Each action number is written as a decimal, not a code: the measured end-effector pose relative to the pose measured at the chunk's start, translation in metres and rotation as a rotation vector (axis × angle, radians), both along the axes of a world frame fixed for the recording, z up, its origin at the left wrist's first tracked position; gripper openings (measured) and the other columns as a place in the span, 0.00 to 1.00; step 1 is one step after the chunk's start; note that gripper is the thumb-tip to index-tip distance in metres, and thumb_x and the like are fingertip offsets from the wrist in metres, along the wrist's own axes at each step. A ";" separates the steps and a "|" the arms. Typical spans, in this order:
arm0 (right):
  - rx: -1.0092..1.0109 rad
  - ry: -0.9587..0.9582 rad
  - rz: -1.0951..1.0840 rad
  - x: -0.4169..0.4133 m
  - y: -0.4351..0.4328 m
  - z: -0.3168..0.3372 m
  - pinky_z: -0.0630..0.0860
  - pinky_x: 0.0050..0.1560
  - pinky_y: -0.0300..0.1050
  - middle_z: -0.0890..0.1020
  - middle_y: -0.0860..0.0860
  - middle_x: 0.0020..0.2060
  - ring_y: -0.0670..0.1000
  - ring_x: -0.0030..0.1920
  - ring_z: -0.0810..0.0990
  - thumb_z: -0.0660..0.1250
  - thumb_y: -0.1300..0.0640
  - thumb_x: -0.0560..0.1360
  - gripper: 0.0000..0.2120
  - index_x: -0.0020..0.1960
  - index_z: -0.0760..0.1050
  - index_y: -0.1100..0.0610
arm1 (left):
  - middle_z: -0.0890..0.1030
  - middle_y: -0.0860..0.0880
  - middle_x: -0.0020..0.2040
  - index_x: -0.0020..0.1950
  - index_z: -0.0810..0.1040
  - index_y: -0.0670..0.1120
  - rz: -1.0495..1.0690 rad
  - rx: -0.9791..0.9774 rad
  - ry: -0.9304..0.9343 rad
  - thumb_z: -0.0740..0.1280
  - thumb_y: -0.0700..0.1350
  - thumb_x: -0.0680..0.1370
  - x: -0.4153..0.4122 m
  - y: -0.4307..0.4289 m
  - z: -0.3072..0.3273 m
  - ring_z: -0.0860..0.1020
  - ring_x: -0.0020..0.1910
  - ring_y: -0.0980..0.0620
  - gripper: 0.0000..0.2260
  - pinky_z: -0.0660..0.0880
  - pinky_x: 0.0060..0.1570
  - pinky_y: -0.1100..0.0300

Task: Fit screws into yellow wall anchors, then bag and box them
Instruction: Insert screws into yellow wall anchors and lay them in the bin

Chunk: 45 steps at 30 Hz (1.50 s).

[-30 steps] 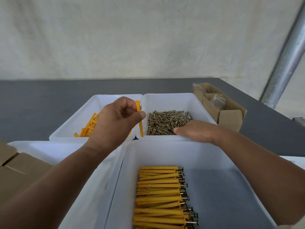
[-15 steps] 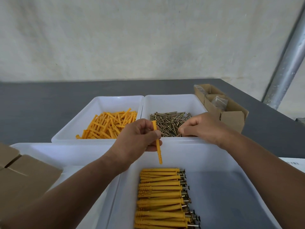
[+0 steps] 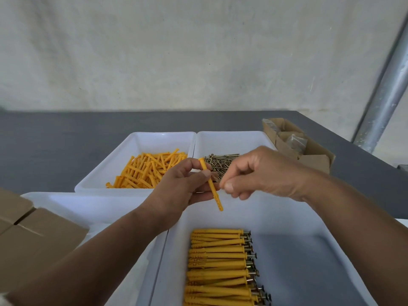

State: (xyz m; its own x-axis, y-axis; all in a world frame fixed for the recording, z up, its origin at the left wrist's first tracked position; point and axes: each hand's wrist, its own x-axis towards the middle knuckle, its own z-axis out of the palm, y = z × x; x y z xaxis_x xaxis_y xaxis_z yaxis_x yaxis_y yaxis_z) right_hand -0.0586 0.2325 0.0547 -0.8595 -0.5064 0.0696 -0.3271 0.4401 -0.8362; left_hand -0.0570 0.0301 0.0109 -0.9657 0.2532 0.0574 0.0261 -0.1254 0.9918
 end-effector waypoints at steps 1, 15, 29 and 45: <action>0.044 -0.022 0.029 0.002 -0.003 -0.001 0.79 0.42 0.37 0.86 0.50 0.39 0.46 0.41 0.85 0.74 0.56 0.71 0.02 0.44 0.85 0.52 | 0.85 0.43 0.47 0.52 0.77 0.41 -0.009 0.002 0.010 0.63 0.37 0.80 0.000 -0.001 -0.001 0.84 0.43 0.50 0.04 0.80 0.44 0.59; -0.061 -0.221 -0.238 0.006 -0.015 -0.005 0.79 0.36 0.41 0.84 0.51 0.40 0.48 0.34 0.83 0.64 0.51 0.80 0.08 0.52 0.80 0.52 | 0.83 0.42 0.44 0.47 0.80 0.41 -0.110 -0.129 0.110 0.69 0.38 0.76 0.003 -0.001 -0.002 0.83 0.44 0.47 0.02 0.80 0.47 0.57; -0.122 -0.143 -0.302 -0.002 -0.018 -0.012 0.77 0.33 0.37 0.83 0.51 0.33 0.45 0.31 0.81 0.67 0.58 0.78 0.07 0.44 0.82 0.58 | 0.84 0.44 0.47 0.50 0.79 0.38 -0.155 -0.251 0.127 0.66 0.34 0.78 0.008 0.003 0.000 0.84 0.45 0.46 0.03 0.81 0.49 0.54; -0.258 0.204 -0.635 -0.008 0.001 0.010 0.72 0.25 0.43 0.80 0.50 0.26 0.50 0.25 0.78 0.55 0.57 0.81 0.11 0.43 0.71 0.56 | 0.83 0.38 0.45 0.50 0.79 0.38 -0.059 -0.450 0.134 0.68 0.37 0.78 0.005 0.008 -0.002 0.84 0.41 0.48 0.03 0.82 0.42 0.58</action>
State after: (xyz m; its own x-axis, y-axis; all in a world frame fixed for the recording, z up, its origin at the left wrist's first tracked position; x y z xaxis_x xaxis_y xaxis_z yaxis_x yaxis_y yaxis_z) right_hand -0.0667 0.2336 0.0642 -0.9398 0.1422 0.3108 -0.2344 0.3936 -0.8889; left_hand -0.0517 0.0381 0.0087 -0.9405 0.3358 0.0525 0.1634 0.3111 0.9362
